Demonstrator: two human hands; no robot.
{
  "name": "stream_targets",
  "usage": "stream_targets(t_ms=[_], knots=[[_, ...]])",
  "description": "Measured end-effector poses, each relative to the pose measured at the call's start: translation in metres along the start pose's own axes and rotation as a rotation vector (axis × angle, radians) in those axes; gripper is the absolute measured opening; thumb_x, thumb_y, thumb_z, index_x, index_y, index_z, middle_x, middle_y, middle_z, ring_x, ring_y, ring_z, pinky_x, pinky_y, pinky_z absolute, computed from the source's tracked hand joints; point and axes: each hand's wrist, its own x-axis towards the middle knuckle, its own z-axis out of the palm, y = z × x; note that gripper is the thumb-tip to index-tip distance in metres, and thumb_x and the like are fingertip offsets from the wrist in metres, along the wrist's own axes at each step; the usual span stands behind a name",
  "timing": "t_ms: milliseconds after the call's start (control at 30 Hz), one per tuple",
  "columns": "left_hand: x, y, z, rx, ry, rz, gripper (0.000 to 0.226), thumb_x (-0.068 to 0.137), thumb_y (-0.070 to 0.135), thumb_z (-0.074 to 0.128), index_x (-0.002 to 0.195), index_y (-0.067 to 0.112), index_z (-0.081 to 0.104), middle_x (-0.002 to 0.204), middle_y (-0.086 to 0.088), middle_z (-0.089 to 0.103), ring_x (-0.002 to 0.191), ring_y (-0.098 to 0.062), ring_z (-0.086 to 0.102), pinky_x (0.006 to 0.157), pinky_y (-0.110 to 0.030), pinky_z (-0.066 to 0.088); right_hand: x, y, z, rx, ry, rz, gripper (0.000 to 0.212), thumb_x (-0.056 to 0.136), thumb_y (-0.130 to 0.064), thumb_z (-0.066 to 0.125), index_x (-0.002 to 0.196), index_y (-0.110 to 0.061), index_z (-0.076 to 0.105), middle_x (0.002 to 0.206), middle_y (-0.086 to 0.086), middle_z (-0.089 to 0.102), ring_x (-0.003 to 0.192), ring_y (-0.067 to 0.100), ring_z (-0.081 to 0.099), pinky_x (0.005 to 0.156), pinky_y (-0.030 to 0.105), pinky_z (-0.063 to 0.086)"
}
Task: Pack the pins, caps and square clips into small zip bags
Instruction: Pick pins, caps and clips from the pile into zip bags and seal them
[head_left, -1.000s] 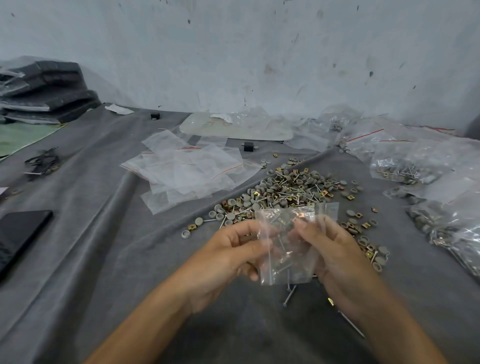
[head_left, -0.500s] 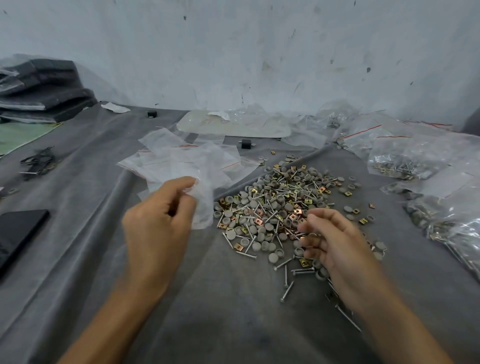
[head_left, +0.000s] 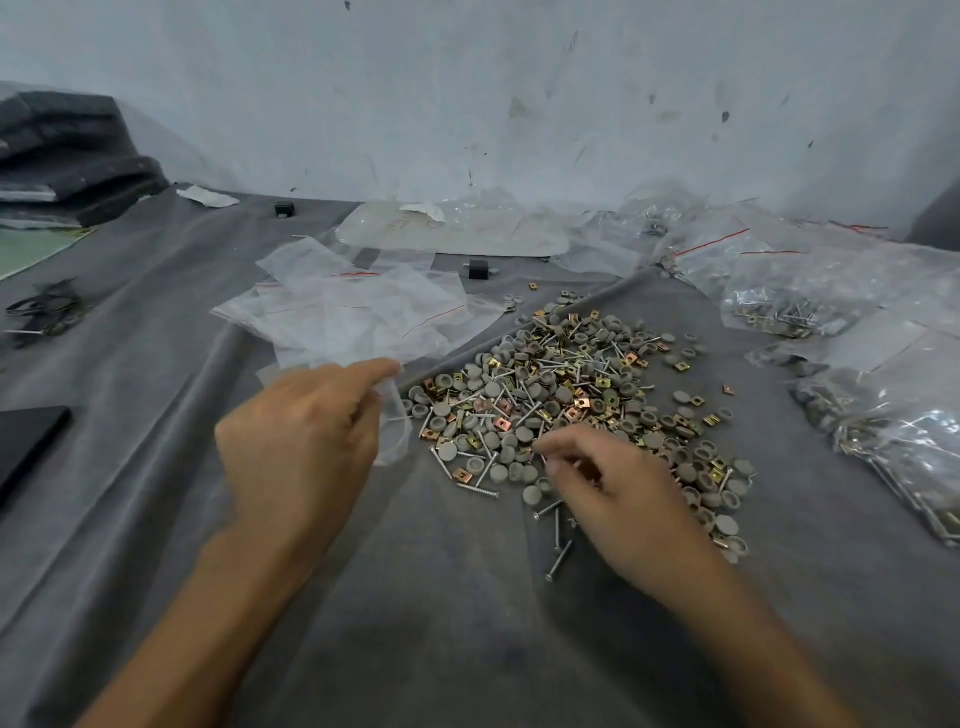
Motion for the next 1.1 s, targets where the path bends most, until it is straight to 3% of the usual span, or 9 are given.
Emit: stream_targets(t_ms=[133, 267, 400, 467, 567, 700, 833, 967, 1100], knots=[[-0.009, 0.012, 0.01, 0.076, -0.411, 0.053, 0.028, 0.082, 0.014, 0.072, 0.096, 0.037, 0.081, 0.08, -0.003, 0.078, 0.068, -0.033, 0.073, 0.053, -0.035, 0.052, -0.003, -0.003, 0.016, -0.361, -0.135, -0.096, 0.037, 0.104, -0.033, 0.044, 0.139, -0.042, 0.051, 0.134, -0.015, 0.047, 0.124, 0.01, 0.039, 0.108, 0.033, 0.037], [-0.011, 0.01, 0.017, -0.115, -0.646, -0.002, 0.04, 0.095, 0.03, 0.053, 0.13, 0.046, 0.062, 0.092, 0.008, 0.073, 0.095, -0.021, 0.068, 0.071, -0.035, 0.05, -0.001, -0.005, 0.018, -0.416, -0.135, -0.085, 0.033, 0.104, -0.037, 0.042, 0.135, -0.042, 0.049, 0.131, -0.017, 0.05, 0.121, 0.011, 0.041, 0.106, 0.03, 0.034], [-0.014, 0.009, 0.016, -0.215, -0.808, 0.012, 0.045, 0.096, 0.035, 0.056, 0.14, 0.041, 0.05, 0.08, 0.017, 0.069, 0.086, -0.008, 0.063, 0.071, -0.031, 0.046, 0.0, -0.005, 0.015, -0.409, -0.141, -0.062, 0.025, 0.102, -0.04, 0.047, 0.127, -0.04, 0.05, 0.125, -0.016, 0.054, 0.119, 0.013, 0.045, 0.104, 0.032, 0.036], [-0.015, 0.008, 0.017, -0.257, -0.829, -0.013, 0.04, 0.097, 0.038, 0.059, 0.135, 0.039, 0.049, 0.077, 0.018, 0.066, 0.08, -0.003, 0.059, 0.072, -0.031, 0.047, -0.001, -0.006, 0.017, -0.441, -0.167, -0.061, 0.034, 0.103, -0.04, 0.042, 0.136, -0.041, 0.046, 0.129, -0.015, 0.052, 0.121, 0.014, 0.044, 0.106, 0.034, 0.035], [-0.014, 0.008, 0.017, -0.29, -0.789, -0.019, 0.03, 0.099, 0.036, 0.056, 0.129, 0.038, 0.054, 0.071, 0.016, 0.062, 0.077, -0.008, 0.059, 0.07, -0.034, 0.047, -0.003, -0.008, 0.019, -0.483, -0.2, -0.078, 0.042, 0.104, -0.036, 0.036, 0.146, -0.043, 0.038, 0.136, -0.013, 0.049, 0.124, 0.015, 0.042, 0.107, 0.036, 0.034], [-0.012, 0.013, 0.014, -0.284, -0.759, -0.008, 0.038, 0.1, 0.026, 0.052, 0.133, 0.041, 0.061, 0.055, 0.017, 0.046, 0.075, -0.015, 0.06, 0.065, -0.032, 0.038, -0.003, -0.009, 0.019, -0.455, -0.182, -0.085, 0.025, 0.103, -0.037, 0.04, 0.126, -0.041, 0.049, 0.125, -0.013, 0.054, 0.118, 0.016, 0.047, 0.103, 0.036, 0.037], [-0.012, 0.018, 0.014, -0.293, -0.772, 0.004, 0.039, 0.1, 0.021, 0.053, 0.13, 0.039, 0.068, 0.068, 0.006, 0.069, 0.066, -0.011, 0.058, 0.065, -0.031, 0.042, -0.003, -0.008, 0.02, -0.416, -0.154, -0.082, 0.01, 0.1, -0.037, 0.047, 0.11, -0.039, 0.049, 0.111, -0.012, 0.052, 0.108, 0.015, 0.048, 0.098, 0.035, 0.037], [-0.013, 0.025, 0.012, -0.333, -0.746, -0.043, 0.037, 0.099, 0.018, 0.056, 0.125, 0.037, 0.072, 0.068, 0.013, 0.063, 0.066, -0.017, 0.057, 0.061, -0.028, 0.033, -0.003, -0.008, 0.021, -0.389, -0.112, -0.064, 0.015, 0.093, -0.03, 0.056, 0.103, -0.041, 0.053, 0.095, -0.018, 0.048, 0.099, 0.011, 0.048, 0.086, 0.03, 0.024], [-0.015, 0.025, 0.014, -0.31, -0.763, -0.061, 0.038, 0.099, 0.019, 0.054, 0.127, 0.039, 0.07, 0.045, 0.013, 0.043, 0.05, 0.0, 0.044, 0.063, -0.028, 0.035, -0.002, -0.009, 0.022, -0.396, -0.081, -0.055, 0.012, 0.093, -0.033, 0.057, 0.1, -0.041, 0.052, 0.095, -0.021, 0.055, 0.101, 0.007, 0.053, 0.088, 0.033, 0.023]])
